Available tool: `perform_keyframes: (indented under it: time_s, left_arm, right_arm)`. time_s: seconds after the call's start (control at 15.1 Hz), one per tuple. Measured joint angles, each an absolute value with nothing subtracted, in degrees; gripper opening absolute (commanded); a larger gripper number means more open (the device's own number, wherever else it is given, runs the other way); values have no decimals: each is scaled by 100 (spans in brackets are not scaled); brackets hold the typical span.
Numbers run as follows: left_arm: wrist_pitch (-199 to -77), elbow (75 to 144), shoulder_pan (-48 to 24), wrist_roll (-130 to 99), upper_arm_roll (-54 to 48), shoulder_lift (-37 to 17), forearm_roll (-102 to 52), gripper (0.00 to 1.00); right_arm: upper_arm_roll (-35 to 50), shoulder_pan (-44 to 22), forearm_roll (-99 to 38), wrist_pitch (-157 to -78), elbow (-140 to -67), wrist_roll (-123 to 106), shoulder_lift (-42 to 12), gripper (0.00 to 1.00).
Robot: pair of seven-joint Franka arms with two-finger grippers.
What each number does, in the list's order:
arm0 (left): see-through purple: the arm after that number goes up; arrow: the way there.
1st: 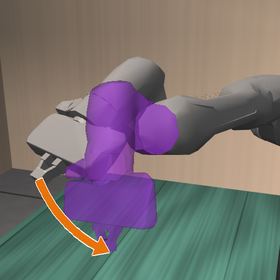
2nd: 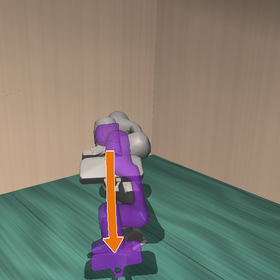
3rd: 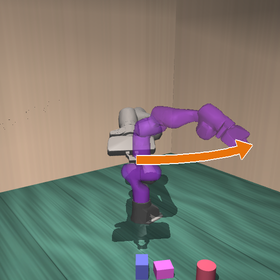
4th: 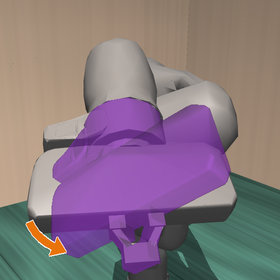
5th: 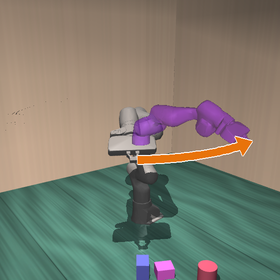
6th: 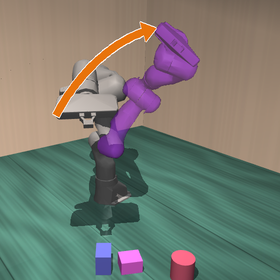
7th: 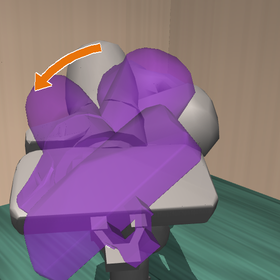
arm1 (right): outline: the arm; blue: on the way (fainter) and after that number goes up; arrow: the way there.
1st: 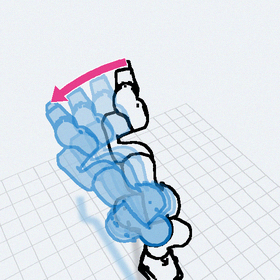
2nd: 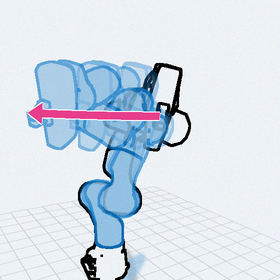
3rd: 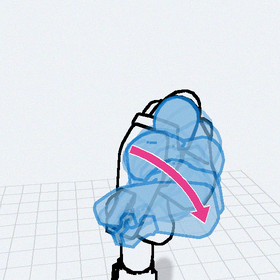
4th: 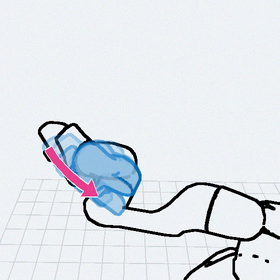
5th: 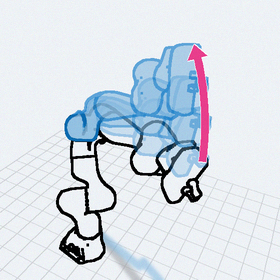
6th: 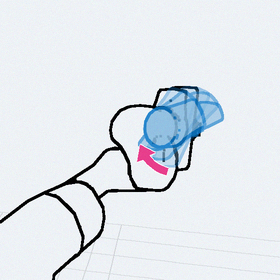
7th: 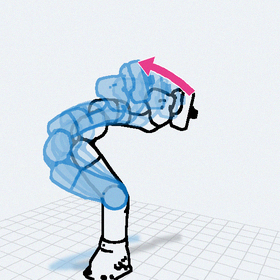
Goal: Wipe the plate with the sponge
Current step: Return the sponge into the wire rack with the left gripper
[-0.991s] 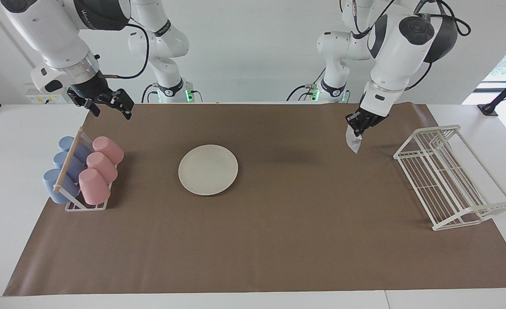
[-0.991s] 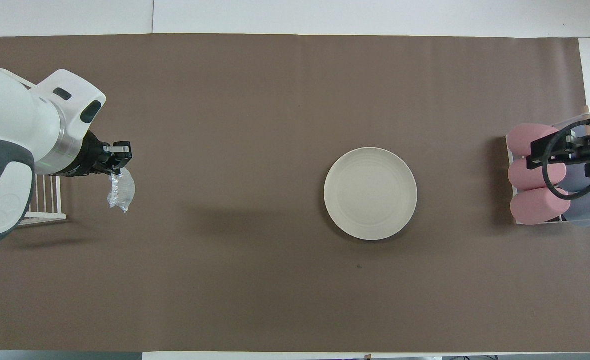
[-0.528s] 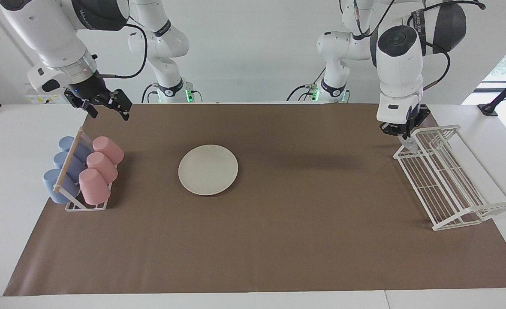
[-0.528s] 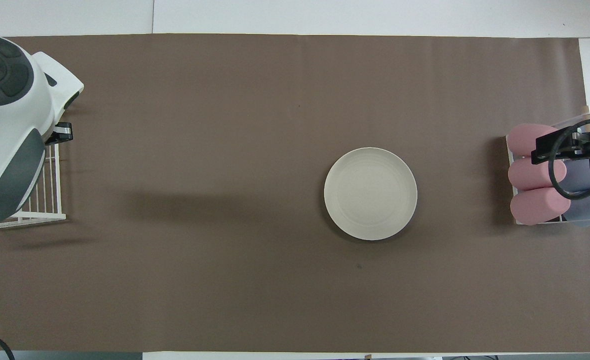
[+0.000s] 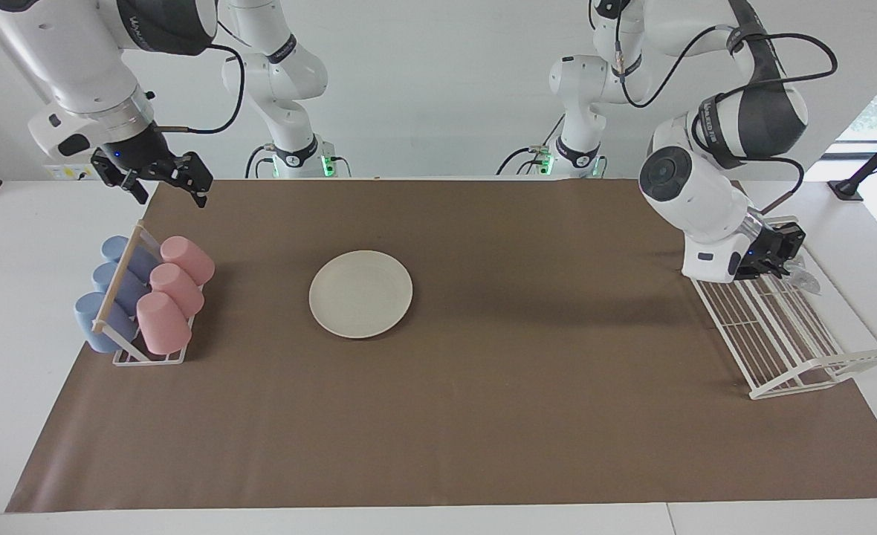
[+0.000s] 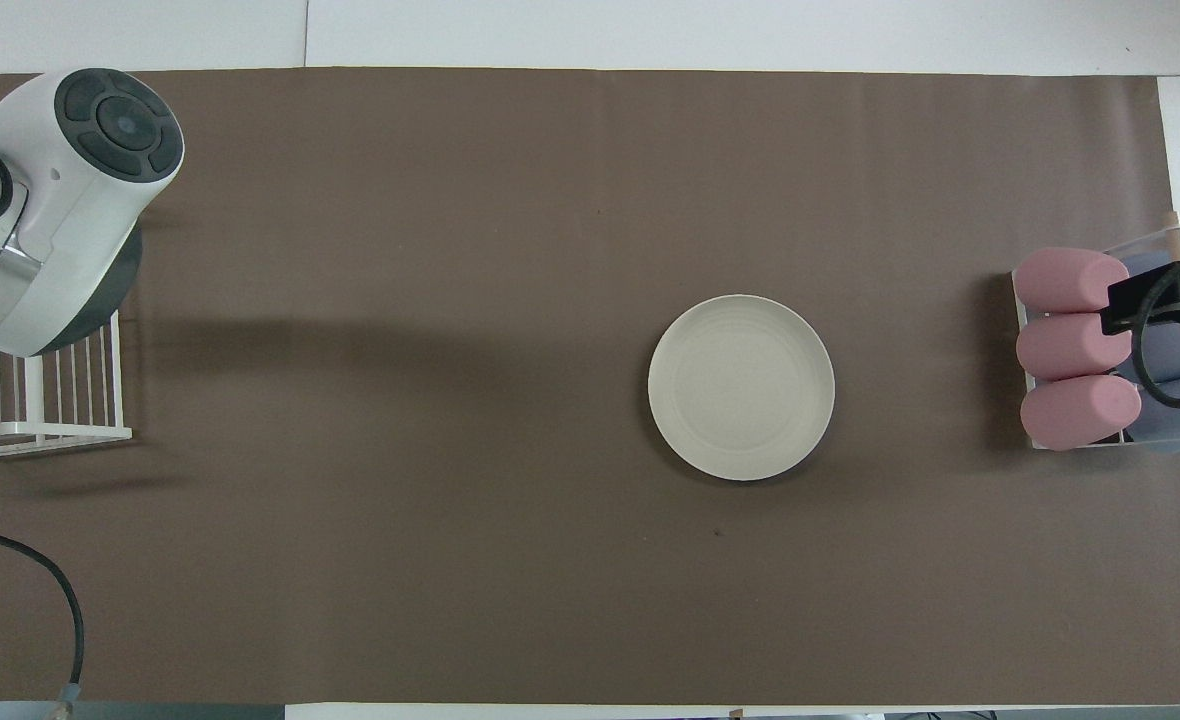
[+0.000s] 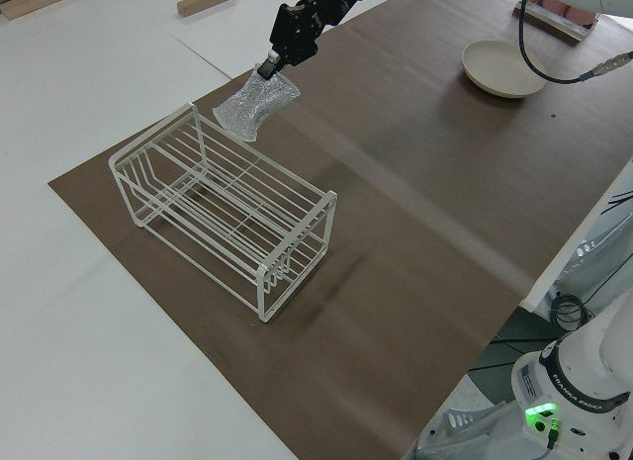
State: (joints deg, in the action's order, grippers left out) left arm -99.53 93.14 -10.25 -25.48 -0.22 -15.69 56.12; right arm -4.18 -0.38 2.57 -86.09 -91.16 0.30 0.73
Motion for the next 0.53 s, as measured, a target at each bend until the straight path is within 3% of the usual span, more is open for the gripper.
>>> perform_keyframes:
  time_s: [0.53]
  left_arm:
    - [-10425, 9608, -828, -3057, -31, -1871, 5693, 0]
  right_arm:
    - [-426, -56, 256, -8505, -9265, 27, 233, 100]
